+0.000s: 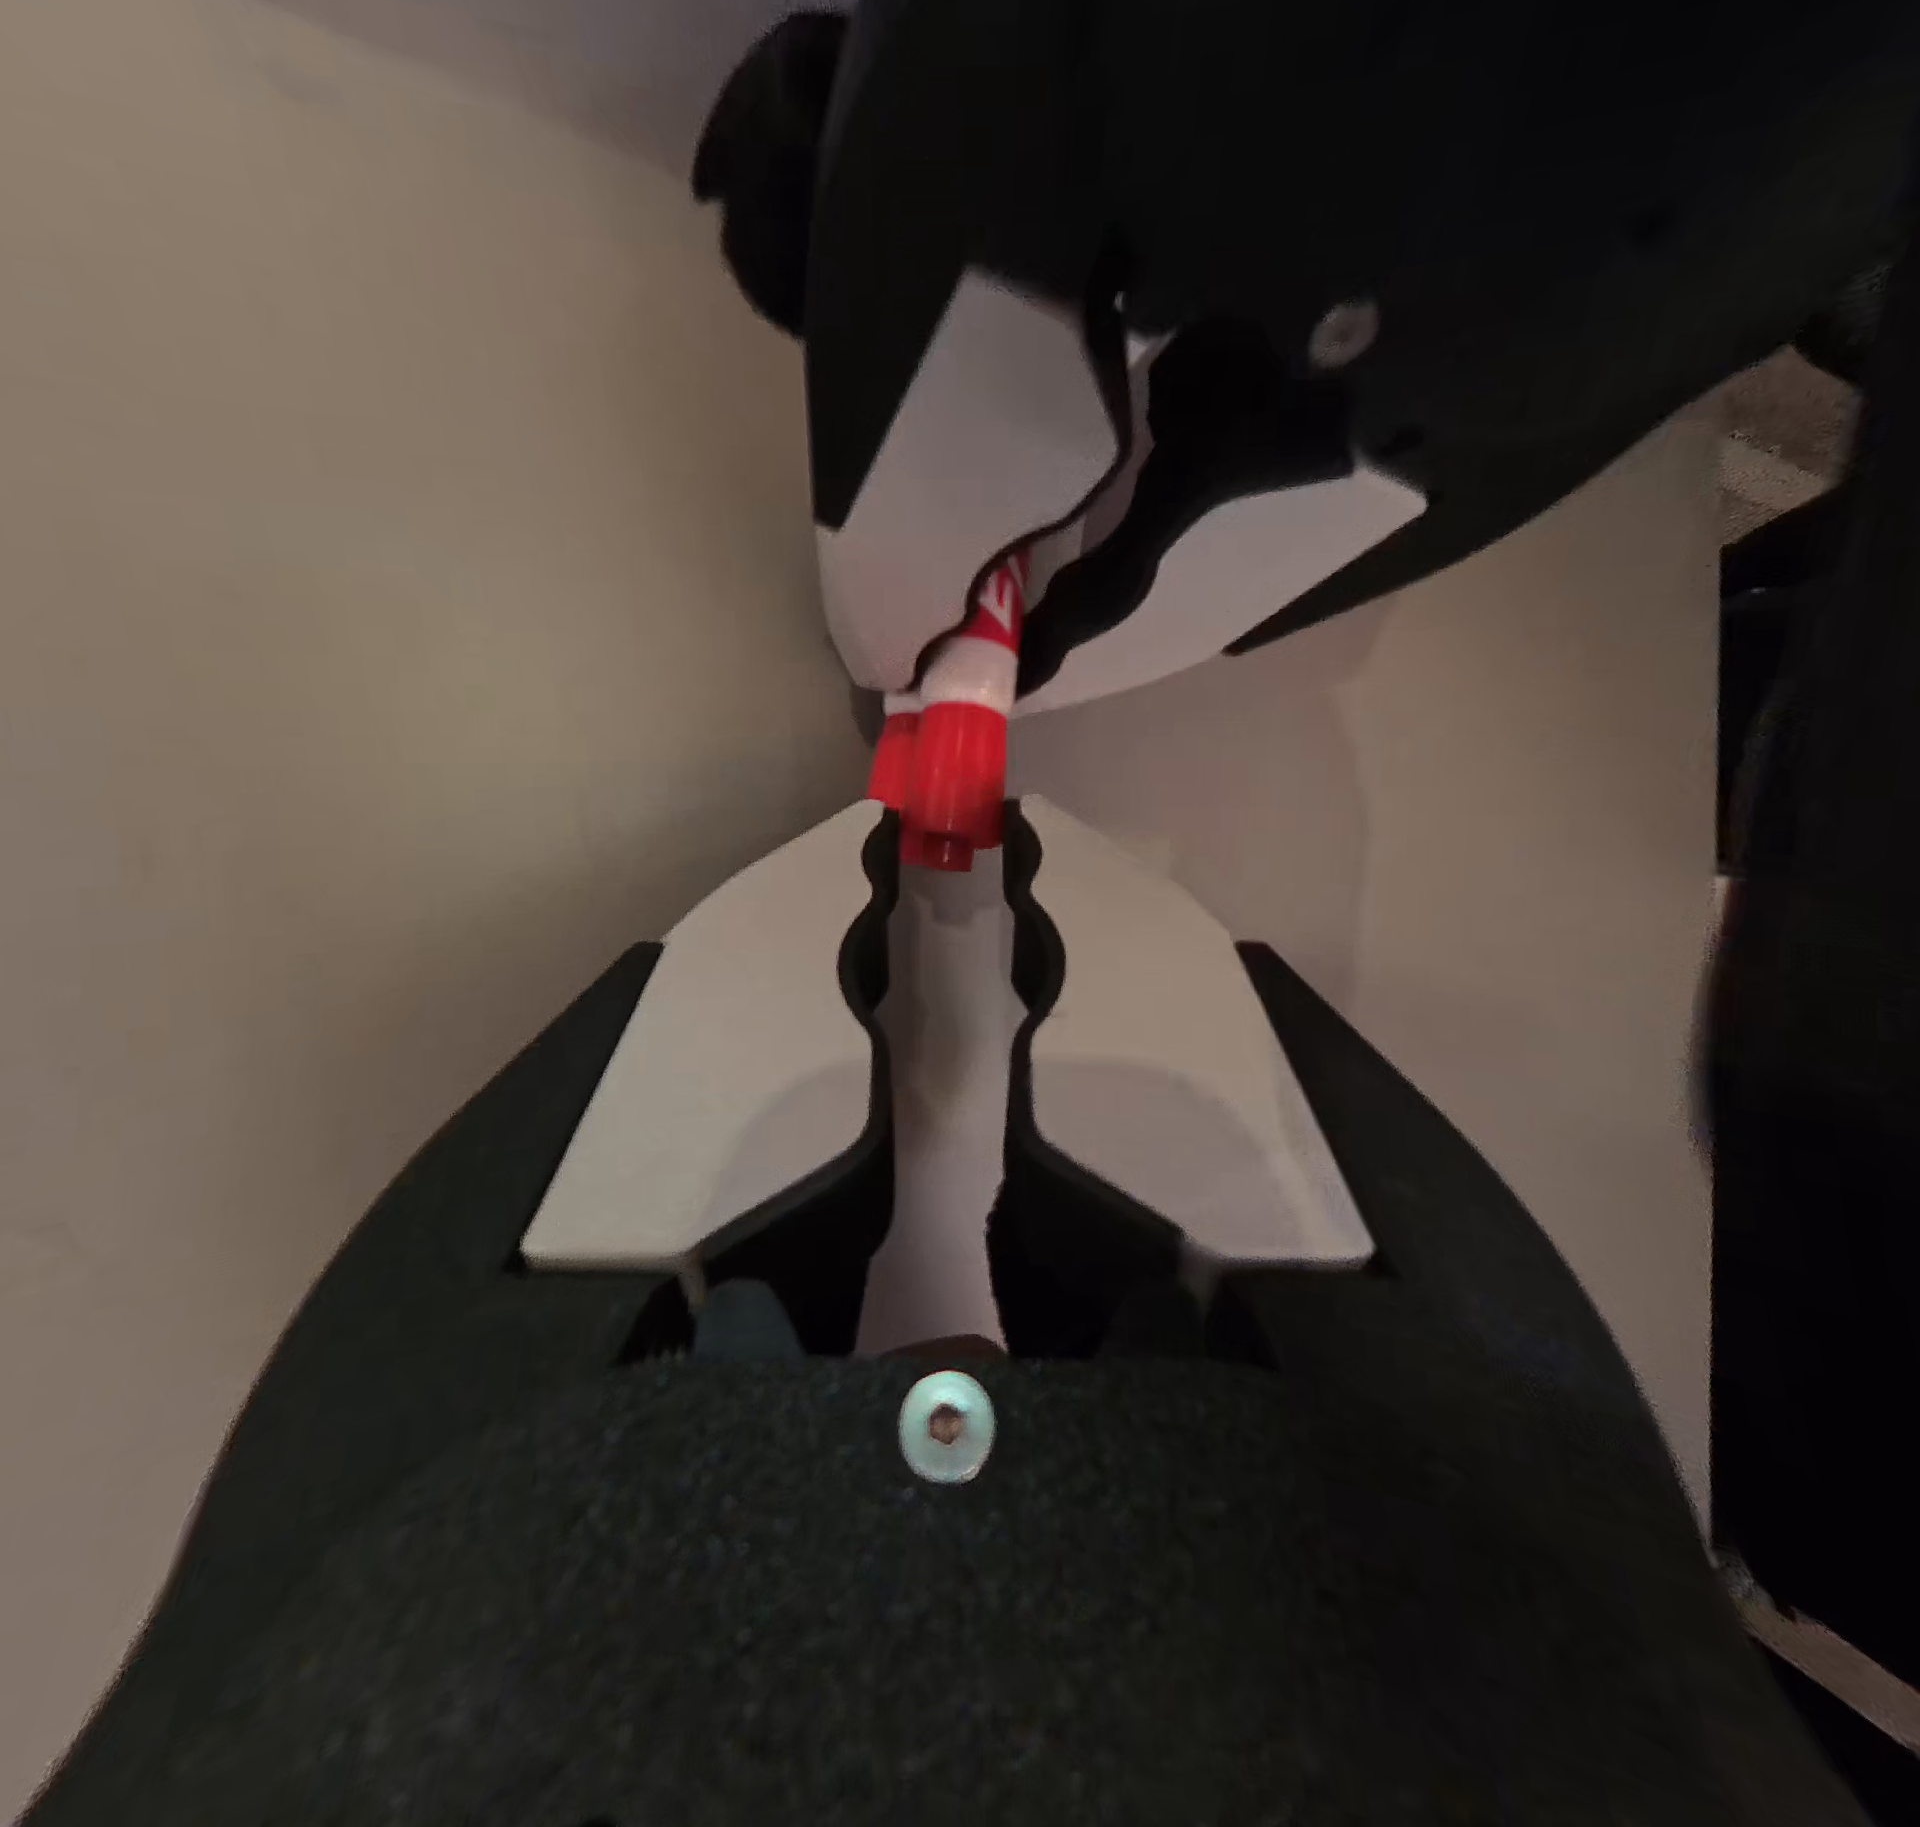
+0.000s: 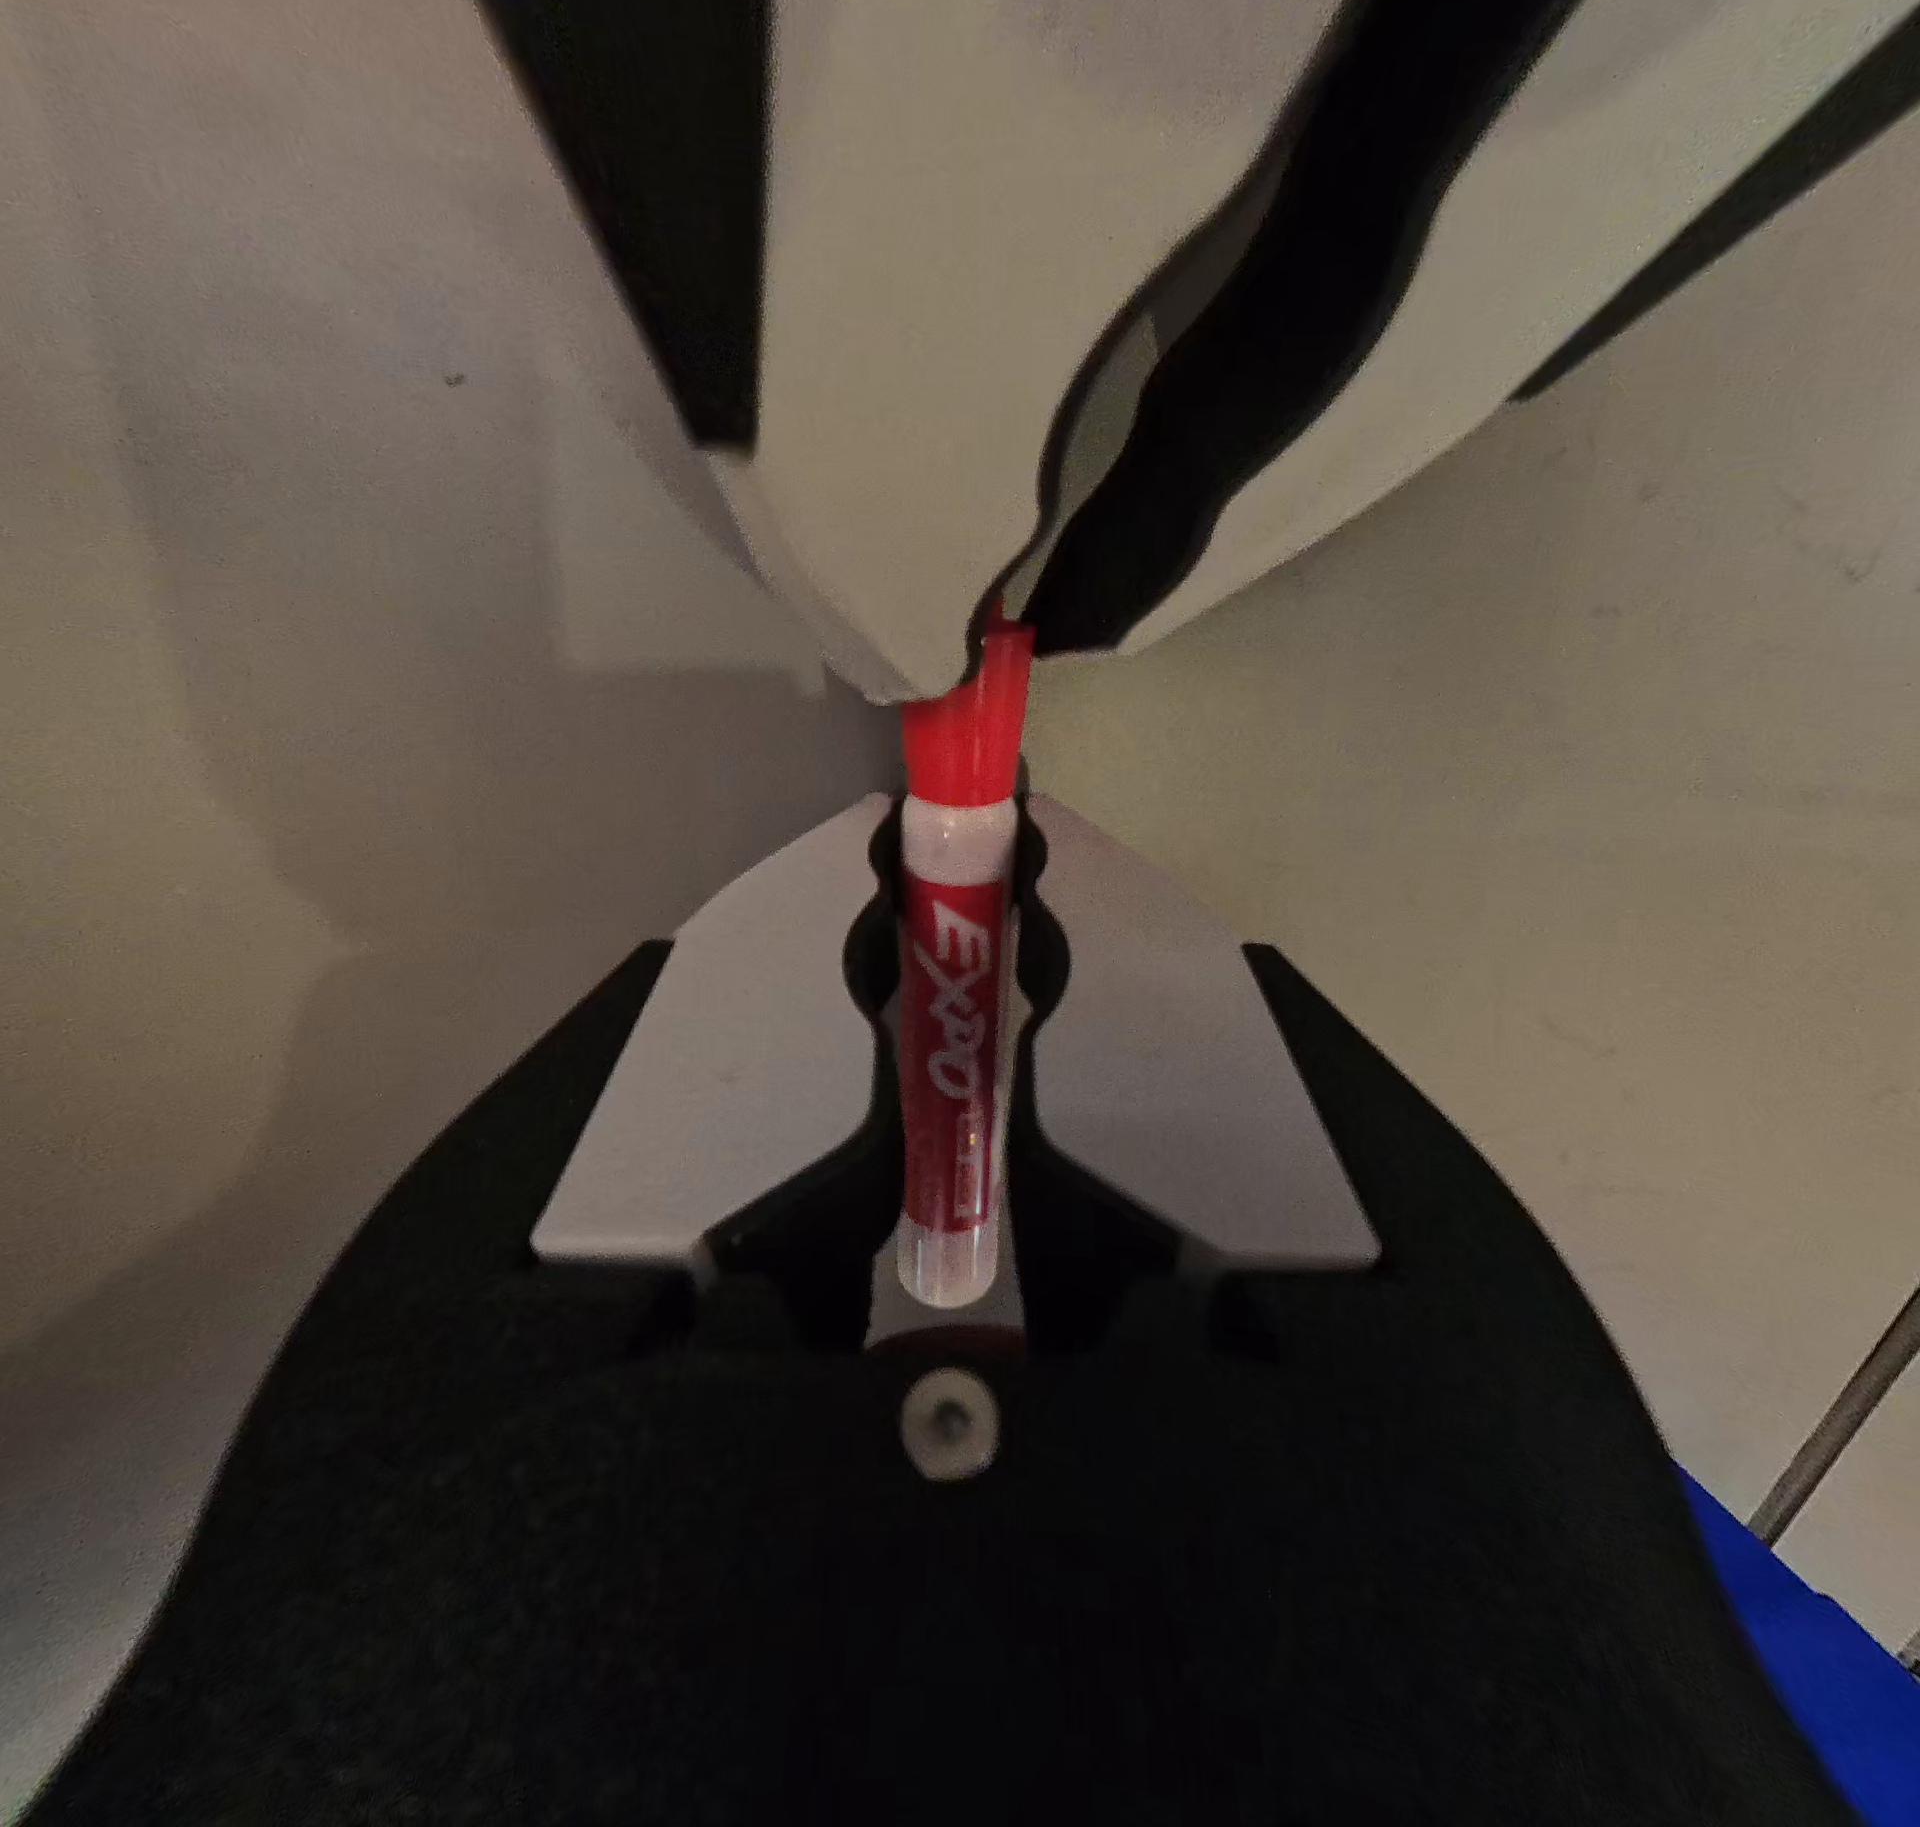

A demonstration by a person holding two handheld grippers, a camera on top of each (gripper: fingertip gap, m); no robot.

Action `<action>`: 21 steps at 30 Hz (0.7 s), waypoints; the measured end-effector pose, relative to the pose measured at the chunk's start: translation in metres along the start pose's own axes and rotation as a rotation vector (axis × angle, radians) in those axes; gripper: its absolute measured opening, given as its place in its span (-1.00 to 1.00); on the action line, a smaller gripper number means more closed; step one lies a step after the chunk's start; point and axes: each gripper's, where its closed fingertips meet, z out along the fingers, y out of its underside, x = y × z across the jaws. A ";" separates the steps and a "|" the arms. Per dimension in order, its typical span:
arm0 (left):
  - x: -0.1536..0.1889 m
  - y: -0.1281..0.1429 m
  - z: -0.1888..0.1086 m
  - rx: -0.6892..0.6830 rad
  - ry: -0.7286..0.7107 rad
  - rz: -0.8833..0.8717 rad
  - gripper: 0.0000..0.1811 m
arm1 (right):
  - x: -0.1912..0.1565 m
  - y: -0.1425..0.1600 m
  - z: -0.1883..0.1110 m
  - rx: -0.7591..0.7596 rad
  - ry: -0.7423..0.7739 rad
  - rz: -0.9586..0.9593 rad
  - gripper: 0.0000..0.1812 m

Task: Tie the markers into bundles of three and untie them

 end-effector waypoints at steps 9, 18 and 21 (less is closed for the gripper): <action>0.005 -0.003 -0.014 0.068 -0.002 -0.012 -0.79 | 0.002 -0.001 0.000 0.038 -0.006 0.019 -0.80; -0.001 0.004 0.002 -0.009 0.006 -0.011 -0.85 | 0.003 0.000 0.000 0.011 0.006 0.011 -0.80; -0.002 0.004 0.002 -0.016 0.004 -0.019 -0.84 | 0.005 0.000 0.001 0.014 0.019 0.017 -0.80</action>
